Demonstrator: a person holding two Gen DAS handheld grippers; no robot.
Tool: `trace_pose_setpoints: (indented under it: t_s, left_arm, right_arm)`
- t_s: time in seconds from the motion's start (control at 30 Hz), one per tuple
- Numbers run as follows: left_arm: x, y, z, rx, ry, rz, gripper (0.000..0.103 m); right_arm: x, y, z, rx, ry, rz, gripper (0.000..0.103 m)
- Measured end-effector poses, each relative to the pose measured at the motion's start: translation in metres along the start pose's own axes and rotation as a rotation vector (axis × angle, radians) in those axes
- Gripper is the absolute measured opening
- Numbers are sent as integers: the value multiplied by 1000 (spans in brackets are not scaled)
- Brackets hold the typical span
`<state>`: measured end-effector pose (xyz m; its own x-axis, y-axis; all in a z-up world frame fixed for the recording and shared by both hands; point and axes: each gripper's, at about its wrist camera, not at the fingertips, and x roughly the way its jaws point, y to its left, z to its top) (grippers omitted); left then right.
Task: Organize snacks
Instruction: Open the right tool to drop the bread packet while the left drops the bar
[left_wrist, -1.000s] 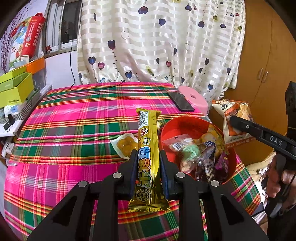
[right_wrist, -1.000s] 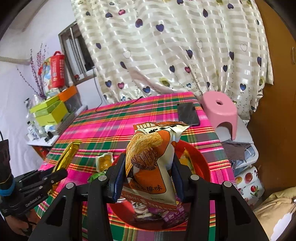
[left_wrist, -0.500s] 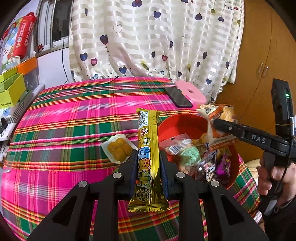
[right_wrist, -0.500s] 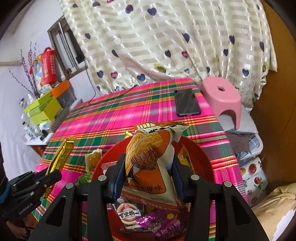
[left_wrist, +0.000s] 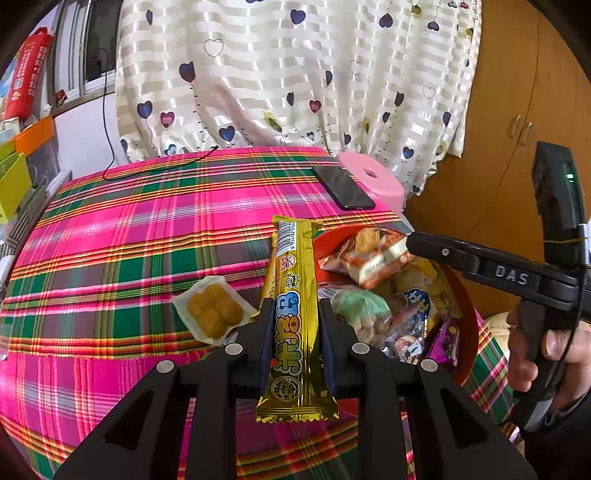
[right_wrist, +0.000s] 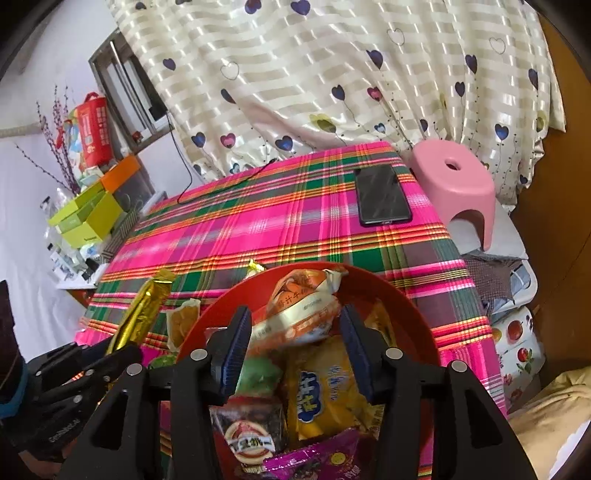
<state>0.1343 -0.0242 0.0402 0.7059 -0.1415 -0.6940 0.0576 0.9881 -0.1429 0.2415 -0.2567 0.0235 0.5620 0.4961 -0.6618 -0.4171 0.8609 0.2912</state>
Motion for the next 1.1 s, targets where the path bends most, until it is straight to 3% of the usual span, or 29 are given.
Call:
trace_pose_setpoints:
  t_s: [0.53, 0.7, 0.77, 0.9, 1.1]
  left_arm:
    - [43, -21, 16, 71, 72, -31, 24]
    - [57, -18, 16, 50, 117, -46, 24]
    - [58, -16, 16, 37, 116, -47, 27]
    - [55, -7, 17, -14, 104, -81, 50]
    - [43, 0, 14, -53, 58, -104, 50]
  right_arm:
    - [-23, -13, -9, 36, -35, 17, 49]
    - [-25, -19, -11, 49, -35, 21, 49]
    - [-25, -21, -11, 50, -33, 21, 49]
    - [-25, -19, -12, 48, -31, 29, 49]
    - [-27, -14, -14, 39, -40, 39, 49]
